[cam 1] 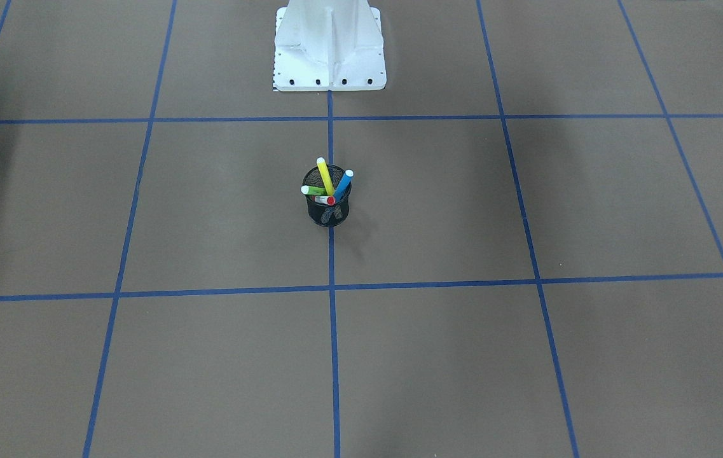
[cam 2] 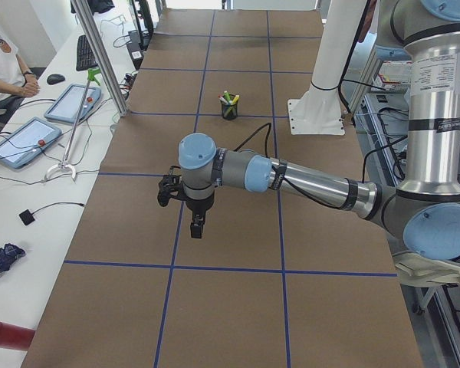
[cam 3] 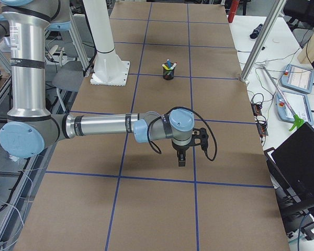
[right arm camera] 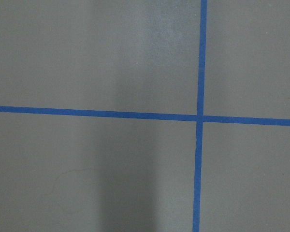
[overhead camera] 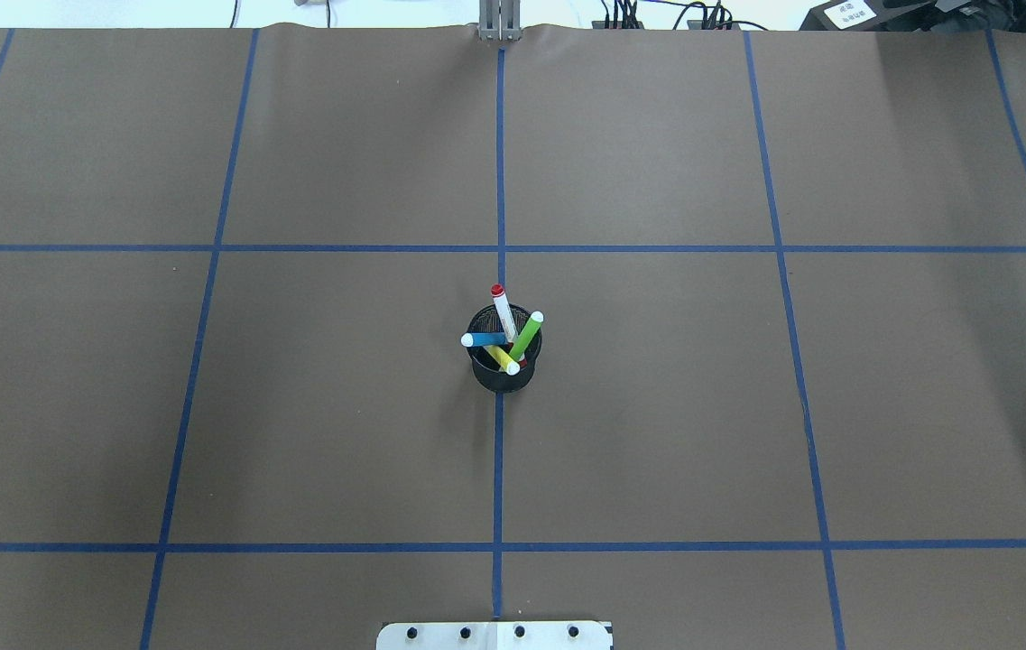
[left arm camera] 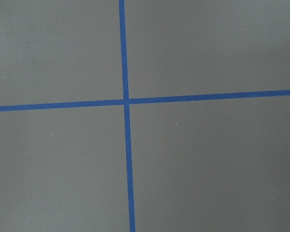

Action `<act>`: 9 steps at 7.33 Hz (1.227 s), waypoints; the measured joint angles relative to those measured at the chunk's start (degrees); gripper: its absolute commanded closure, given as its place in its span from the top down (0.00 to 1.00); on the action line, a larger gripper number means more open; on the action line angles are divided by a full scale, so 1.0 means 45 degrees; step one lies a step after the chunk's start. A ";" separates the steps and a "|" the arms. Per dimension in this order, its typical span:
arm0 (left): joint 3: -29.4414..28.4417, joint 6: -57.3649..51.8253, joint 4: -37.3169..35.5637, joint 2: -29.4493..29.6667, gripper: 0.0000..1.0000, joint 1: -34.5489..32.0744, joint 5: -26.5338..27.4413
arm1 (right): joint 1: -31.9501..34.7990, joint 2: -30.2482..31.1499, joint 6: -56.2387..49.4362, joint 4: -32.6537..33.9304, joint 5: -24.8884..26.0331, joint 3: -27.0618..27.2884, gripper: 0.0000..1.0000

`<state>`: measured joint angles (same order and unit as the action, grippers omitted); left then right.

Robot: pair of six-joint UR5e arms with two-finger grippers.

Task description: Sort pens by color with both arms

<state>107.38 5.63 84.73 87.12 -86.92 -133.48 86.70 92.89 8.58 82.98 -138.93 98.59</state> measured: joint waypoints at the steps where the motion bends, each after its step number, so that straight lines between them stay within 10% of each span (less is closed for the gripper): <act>1: -0.0005 0.0005 -0.0066 0.0013 1.00 0.0006 -0.0013 | -0.0074 0.0001 0.0205 0.0010 -0.0058 0.0181 0.99; 5: -0.0038 0.0030 -0.0007 0.0039 1.00 0.0020 -0.0007 | -0.2182 -0.0239 0.3849 0.0006 0.0316 0.2340 0.97; 9: -0.0004 0.0030 0.0020 0.0082 1.00 0.0020 -0.0005 | -0.6833 -0.2295 0.9068 0.0133 0.3072 0.4205 0.93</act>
<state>107.36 5.77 84.81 87.49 -86.84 -133.51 55.96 82.56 49.39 83.58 -125.10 117.51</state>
